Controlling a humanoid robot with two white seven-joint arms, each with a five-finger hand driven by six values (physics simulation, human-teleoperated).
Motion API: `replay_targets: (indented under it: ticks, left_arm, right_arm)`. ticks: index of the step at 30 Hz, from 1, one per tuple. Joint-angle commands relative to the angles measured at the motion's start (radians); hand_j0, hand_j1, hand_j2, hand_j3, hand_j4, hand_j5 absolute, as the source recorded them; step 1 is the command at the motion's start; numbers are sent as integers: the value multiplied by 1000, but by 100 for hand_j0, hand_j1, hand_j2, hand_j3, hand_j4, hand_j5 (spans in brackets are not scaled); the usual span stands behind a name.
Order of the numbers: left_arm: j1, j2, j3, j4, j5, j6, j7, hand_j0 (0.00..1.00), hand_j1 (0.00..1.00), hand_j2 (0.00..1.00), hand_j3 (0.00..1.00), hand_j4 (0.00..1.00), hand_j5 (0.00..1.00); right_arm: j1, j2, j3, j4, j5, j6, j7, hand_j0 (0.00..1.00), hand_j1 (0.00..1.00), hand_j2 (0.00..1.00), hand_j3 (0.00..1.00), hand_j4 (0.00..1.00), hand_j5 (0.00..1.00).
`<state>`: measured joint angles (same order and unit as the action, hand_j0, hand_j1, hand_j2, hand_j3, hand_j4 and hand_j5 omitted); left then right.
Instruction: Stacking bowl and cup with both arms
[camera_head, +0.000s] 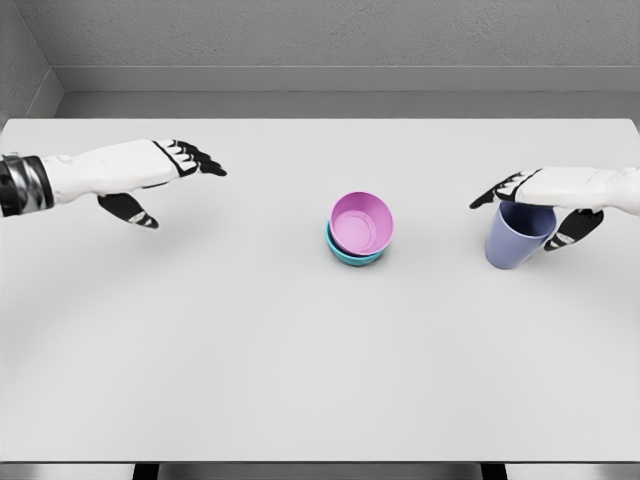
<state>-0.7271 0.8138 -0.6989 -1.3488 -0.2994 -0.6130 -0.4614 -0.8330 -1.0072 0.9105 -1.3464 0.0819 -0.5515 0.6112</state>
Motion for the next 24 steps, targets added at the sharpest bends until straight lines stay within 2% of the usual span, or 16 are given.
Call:
replay_targets:
  ticks: [1,24]
  left_arm:
    - [2,2,3,3,9,2,0,100,100,100,100,100,100]
    - [-3,-2,3,13,11,2,1,100,100,100,100,100,100]
  right_arm:
    - [0,-2,-1,0,-5,-1,0,91,91,91,91,91,91]
    - [-3,-7,1,-10,-2,-7,0,83,83,83,83,83,83]
